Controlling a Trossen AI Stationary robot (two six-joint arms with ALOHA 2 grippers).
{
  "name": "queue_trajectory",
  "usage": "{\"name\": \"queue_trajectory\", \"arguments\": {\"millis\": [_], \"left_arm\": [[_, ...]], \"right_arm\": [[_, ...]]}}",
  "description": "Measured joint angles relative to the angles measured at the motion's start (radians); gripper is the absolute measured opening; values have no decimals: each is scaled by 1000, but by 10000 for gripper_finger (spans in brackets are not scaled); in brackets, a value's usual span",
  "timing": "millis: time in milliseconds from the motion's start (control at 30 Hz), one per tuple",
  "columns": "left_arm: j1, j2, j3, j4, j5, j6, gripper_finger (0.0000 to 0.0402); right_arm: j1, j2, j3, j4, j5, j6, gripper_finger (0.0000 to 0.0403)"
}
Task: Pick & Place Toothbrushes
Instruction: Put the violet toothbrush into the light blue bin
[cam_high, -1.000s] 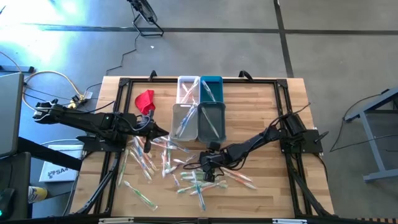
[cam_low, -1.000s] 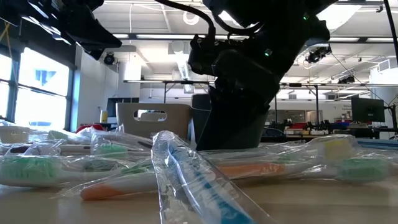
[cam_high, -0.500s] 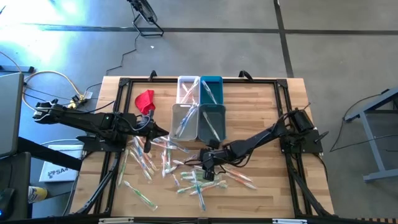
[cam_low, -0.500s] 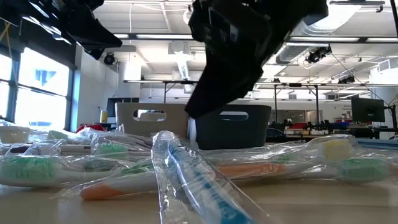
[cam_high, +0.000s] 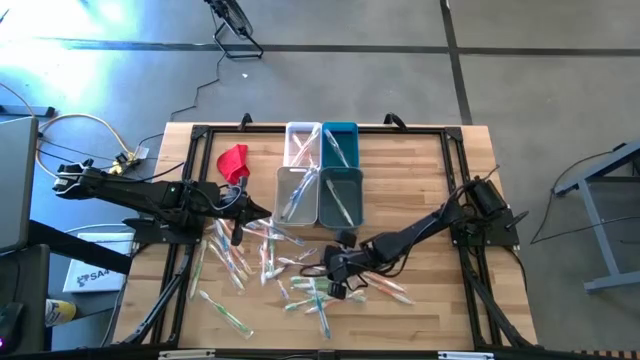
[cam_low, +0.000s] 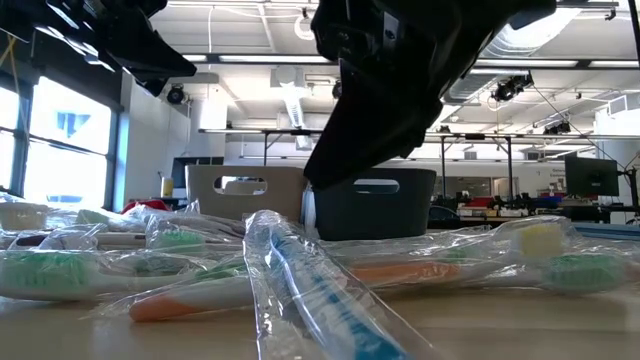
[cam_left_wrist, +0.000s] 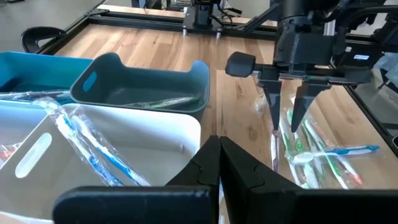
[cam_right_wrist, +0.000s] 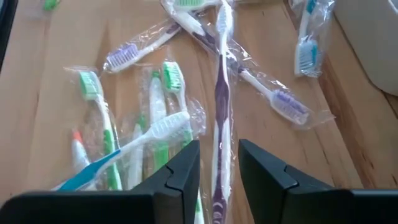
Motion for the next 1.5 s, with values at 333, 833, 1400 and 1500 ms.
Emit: {"name": "queue_trajectory", "arguments": {"millis": [333, 833, 1400, 1500], "left_arm": [[0, 0, 0, -27, 0, -27, 0], [0, 0, 0, -43, 1, -28, 0], [0, 0, 0, -44, 2, -27, 0], [0, 0, 0, -43, 2, -27, 0]], "right_arm": [[-2, 64, 0, 54, 26, 6, 120], [-2, 90, 0, 54, 53, 7, 123], [-6, 145, 2, 70, 79, 4, 60], [-6, 145, 2, 65, 78, 4, 27]]}}
